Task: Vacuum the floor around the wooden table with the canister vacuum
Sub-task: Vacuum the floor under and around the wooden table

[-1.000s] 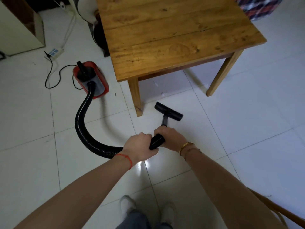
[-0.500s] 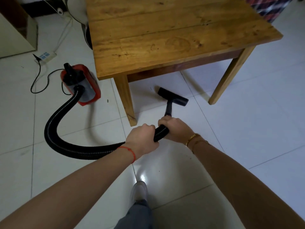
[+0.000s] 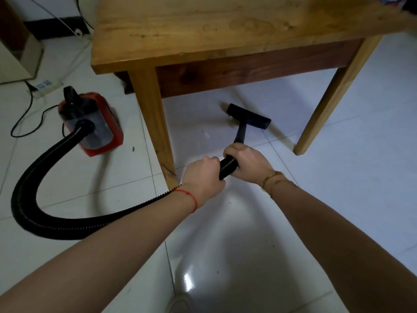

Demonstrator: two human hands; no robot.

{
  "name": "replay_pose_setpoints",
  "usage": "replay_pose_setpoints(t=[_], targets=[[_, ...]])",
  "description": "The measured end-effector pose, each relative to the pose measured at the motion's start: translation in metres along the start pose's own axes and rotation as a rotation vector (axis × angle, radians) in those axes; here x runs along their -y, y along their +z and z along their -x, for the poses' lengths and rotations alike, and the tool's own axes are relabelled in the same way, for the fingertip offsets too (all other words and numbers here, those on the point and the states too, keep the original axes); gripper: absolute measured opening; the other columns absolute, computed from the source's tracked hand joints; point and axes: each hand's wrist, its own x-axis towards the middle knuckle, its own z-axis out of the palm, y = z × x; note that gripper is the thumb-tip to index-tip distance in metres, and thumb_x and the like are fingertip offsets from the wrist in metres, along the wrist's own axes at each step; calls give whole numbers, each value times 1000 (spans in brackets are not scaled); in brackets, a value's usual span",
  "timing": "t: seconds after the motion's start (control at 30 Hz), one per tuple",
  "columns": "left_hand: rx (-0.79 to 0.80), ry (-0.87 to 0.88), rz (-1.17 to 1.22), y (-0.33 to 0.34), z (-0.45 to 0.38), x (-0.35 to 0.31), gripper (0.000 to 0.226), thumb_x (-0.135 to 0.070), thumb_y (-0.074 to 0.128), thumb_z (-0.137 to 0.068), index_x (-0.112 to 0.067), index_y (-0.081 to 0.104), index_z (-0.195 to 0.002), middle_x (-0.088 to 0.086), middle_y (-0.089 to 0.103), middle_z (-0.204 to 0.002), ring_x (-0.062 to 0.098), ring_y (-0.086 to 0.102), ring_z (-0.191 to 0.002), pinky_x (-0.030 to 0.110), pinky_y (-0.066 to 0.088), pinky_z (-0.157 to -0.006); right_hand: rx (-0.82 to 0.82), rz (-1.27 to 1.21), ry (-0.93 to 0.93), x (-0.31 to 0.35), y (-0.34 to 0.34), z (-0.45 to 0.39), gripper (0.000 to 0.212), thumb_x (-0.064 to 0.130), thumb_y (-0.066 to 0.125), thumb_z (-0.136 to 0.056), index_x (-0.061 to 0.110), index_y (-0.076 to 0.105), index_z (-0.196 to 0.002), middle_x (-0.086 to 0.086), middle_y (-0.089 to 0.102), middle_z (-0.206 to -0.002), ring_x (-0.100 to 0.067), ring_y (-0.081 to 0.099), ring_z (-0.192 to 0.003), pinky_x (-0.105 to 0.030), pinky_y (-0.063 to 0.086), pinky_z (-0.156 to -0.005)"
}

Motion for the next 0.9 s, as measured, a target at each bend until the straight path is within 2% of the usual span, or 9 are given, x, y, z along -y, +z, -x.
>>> replay_pose_setpoints(t=[0.13, 0.27, 0.4, 0.53, 0.7, 0.9], targets=[[-63, 17, -19, 24, -10, 8, 16, -21, 56, -83, -14, 52, -97, 1, 50, -76, 22, 48, -63, 28, 38, -57, -23, 45, -10, -9, 23, -9, 20, 16, 65, -79, 9, 58, -96, -10, 59, -102, -29, 58, -86, -40, 53, -68], [-128, 40, -57, 33, -9, 14, 15, -19, 54, -85, -16, 41, -92, 1, 45, -73, 22, 45, -61, 29, 34, -55, -109, 78, 28, -5, 35, -12, 18, 8, 64, -79, 6, 58, -96, -13, 57, -103, -33, 57, -85, -44, 54, -68], [-163, 37, -63, 29, 0, 20, 15, -20, 53, -85, -15, 44, -95, 1, 46, -72, 24, 46, -60, 29, 35, -54, -140, 94, 2, 9, 27, -11, 17, 8, 63, -81, 3, 58, -97, -15, 57, -101, -33, 55, -85, -39, 51, -66], [-168, 20, -73, 17, 17, 23, 15, -21, 54, -84, -15, 42, -93, 2, 46, -73, 25, 46, -61, 29, 34, -54, -149, 87, -35, 28, 17, -8, 15, 7, 62, -82, 3, 57, -95, -15, 56, -98, -26, 46, -77, -32, 40, -61], [-163, -7, -93, 7, 44, 31, 15, -22, 55, -84, -16, 45, -93, 2, 48, -73, 25, 49, -62, 30, 38, -56, -130, 88, -91, 52, 15, -2, 15, 6, 62, -82, 2, 58, -96, -16, 56, -99, -31, 51, -78, -31, 37, -61], [-174, -31, -162, 5, 75, 45, 18, -27, 55, -84, -15, 46, -95, 0, 46, -71, 25, 48, -61, 29, 36, -55, -131, 98, -150, 81, 21, 8, 20, 4, 65, -80, 5, 56, -97, -14, 56, -100, -30, 54, -85, -34, 45, -61]])
